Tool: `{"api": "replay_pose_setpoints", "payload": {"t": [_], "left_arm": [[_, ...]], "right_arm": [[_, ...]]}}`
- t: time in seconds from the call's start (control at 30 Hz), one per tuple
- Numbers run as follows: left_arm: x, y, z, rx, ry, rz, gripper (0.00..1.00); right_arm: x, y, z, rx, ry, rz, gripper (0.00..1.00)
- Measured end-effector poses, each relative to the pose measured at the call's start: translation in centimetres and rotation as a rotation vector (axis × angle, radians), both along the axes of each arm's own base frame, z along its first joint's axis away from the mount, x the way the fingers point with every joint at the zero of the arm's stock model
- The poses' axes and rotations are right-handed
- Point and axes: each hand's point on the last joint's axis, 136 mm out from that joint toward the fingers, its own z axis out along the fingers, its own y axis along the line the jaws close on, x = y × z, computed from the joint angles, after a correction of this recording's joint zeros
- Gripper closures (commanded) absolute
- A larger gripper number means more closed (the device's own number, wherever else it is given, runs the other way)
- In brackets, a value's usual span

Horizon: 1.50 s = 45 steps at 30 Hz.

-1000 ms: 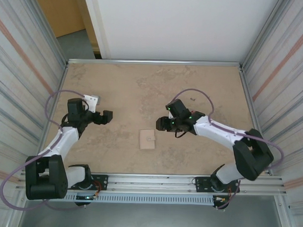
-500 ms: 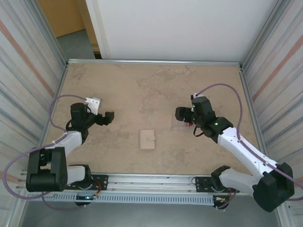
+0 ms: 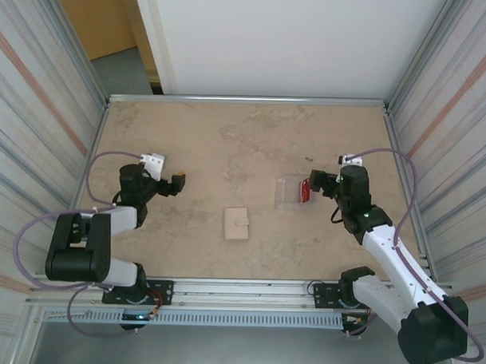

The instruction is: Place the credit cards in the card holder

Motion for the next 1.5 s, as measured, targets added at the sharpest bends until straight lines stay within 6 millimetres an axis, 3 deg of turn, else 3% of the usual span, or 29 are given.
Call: {"api": "replay_pose_setpoints", "payload": {"t": [0.2, 0.4, 0.67, 0.83, 1.07, 1.33, 1.5], "left_arm": [[0.4, 0.9, -1.5, 0.011, -0.001, 0.057, 0.01], [1.1, 2.2, -1.2, 0.013, -0.007, 0.139, 0.01], [1.5, 2.8, -0.8, 0.021, -0.015, 0.182, 0.01], [1.5, 2.9, -0.8, 0.022, -0.015, 0.185, 0.01], [1.4, 2.9, -1.0, 0.021, -0.006, 0.189, 0.01], [1.4, 2.9, -1.2, 0.018, 0.000, 0.190, 0.01], [1.4, 2.9, -1.2, 0.018, 0.000, 0.190, 0.01]], "right_arm": [[0.1, -2.6, -2.1, -0.037, -0.062, -0.031, 0.01], [0.0, -5.9, -3.9, -0.013, -0.097, -0.113, 0.01], [0.5, -7.6, -4.8, 0.012, -0.141, -0.140, 0.01], [1.6, -8.0, -5.2, 0.020, -0.157, -0.142, 0.01], [2.8, -8.2, -8.1, 0.024, -0.107, -0.141, 0.01], [4.4, -8.1, -9.2, 0.029, -0.111, -0.125, 0.01], [5.3, -7.5, -11.1, 0.000, -0.090, -0.108, 0.01]]}}
